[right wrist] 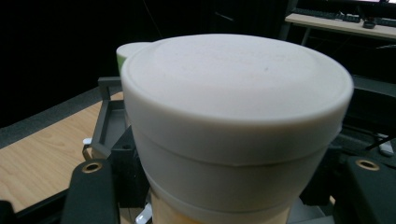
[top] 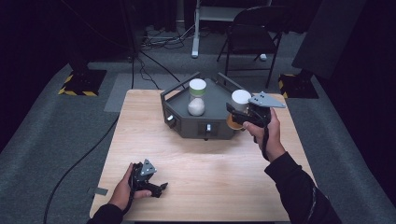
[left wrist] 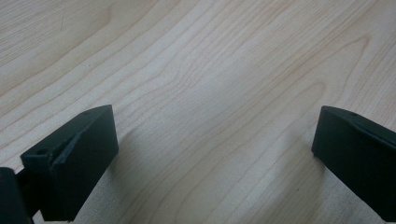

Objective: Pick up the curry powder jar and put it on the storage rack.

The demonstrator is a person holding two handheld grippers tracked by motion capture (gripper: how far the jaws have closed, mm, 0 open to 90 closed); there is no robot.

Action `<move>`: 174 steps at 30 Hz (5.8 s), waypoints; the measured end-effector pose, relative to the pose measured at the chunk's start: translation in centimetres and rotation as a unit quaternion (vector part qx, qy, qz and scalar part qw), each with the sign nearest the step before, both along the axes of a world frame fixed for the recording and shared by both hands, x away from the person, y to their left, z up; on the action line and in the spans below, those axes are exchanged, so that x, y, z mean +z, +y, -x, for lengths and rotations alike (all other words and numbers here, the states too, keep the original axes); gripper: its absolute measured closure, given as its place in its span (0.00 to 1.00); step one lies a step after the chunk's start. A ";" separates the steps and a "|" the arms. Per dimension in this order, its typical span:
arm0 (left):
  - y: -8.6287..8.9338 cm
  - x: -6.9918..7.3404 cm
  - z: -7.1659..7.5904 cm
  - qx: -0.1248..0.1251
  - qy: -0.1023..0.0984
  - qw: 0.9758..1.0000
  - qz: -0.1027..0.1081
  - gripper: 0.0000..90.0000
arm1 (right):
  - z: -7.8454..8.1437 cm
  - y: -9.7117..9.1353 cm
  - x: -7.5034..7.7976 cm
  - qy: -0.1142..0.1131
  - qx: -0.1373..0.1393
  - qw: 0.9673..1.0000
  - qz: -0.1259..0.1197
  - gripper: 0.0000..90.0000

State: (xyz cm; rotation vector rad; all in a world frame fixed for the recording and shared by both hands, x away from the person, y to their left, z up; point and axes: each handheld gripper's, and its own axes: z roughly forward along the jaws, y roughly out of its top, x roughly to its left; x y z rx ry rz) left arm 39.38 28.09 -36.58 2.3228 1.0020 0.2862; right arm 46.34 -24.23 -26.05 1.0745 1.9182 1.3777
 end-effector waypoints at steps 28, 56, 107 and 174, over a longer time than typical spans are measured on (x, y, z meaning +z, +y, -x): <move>0.0 0.0 0.0 0.000 0.000 1.000 0.000 0.00 | -5.6 2.1 -1.0 0.004 -0.049 0.999 -0.007 0.38; 0.0 0.0 0.0 0.000 0.000 1.000 0.000 0.00 | -7.8 4.0 -3.6 0.037 -0.051 0.998 0.009 0.37; 0.0 0.0 0.0 0.000 0.000 1.000 -0.001 0.00 | -0.9 4.1 -5.6 -0.001 -0.047 0.998 0.031 0.08; 0.0 -0.1 -0.1 -0.003 -0.003 1.000 0.001 0.00 | 6.9 -6.6 -14.0 0.151 0.117 0.972 0.133 0.03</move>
